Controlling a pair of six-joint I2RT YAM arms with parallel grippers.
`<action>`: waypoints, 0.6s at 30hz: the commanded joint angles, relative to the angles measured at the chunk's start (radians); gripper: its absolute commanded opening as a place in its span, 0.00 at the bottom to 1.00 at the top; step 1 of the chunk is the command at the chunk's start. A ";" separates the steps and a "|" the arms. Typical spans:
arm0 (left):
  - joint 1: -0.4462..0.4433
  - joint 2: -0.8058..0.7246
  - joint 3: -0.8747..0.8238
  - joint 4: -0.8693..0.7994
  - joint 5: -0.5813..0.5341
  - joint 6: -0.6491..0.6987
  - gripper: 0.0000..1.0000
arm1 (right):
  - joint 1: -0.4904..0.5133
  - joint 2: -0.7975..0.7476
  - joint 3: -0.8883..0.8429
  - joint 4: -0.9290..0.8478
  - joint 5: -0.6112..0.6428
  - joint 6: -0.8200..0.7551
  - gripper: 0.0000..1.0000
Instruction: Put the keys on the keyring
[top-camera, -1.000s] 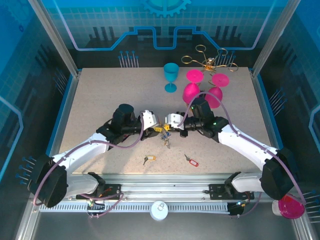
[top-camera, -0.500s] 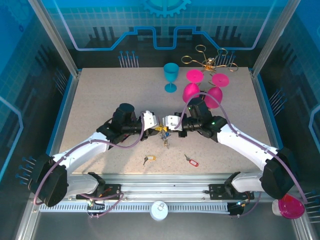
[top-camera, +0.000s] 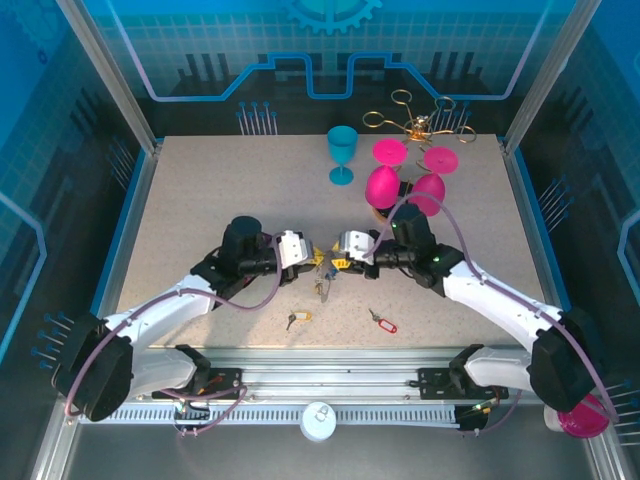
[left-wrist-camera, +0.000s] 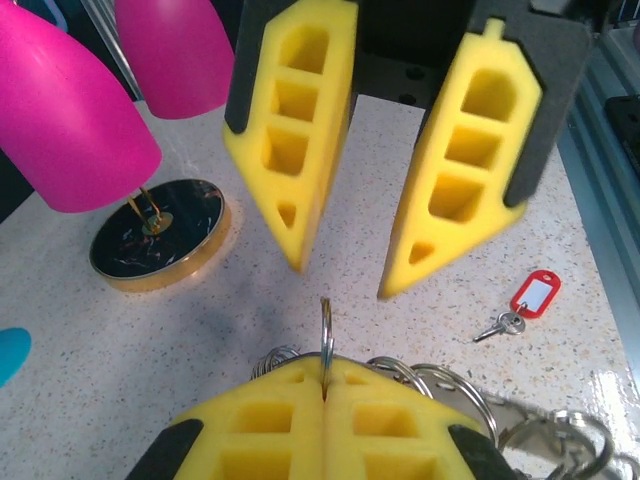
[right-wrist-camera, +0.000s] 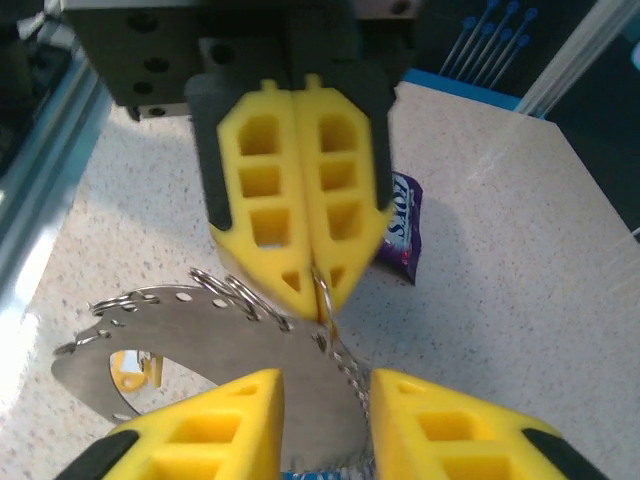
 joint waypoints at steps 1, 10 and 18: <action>0.004 -0.032 -0.029 0.158 0.018 -0.016 0.00 | -0.038 -0.027 -0.081 0.227 -0.097 0.131 0.33; 0.005 -0.024 -0.053 0.220 0.063 -0.062 0.00 | -0.050 0.028 -0.123 0.418 -0.167 0.196 0.31; 0.003 -0.014 -0.052 0.234 0.083 -0.075 0.00 | -0.042 0.072 -0.107 0.471 -0.215 0.226 0.26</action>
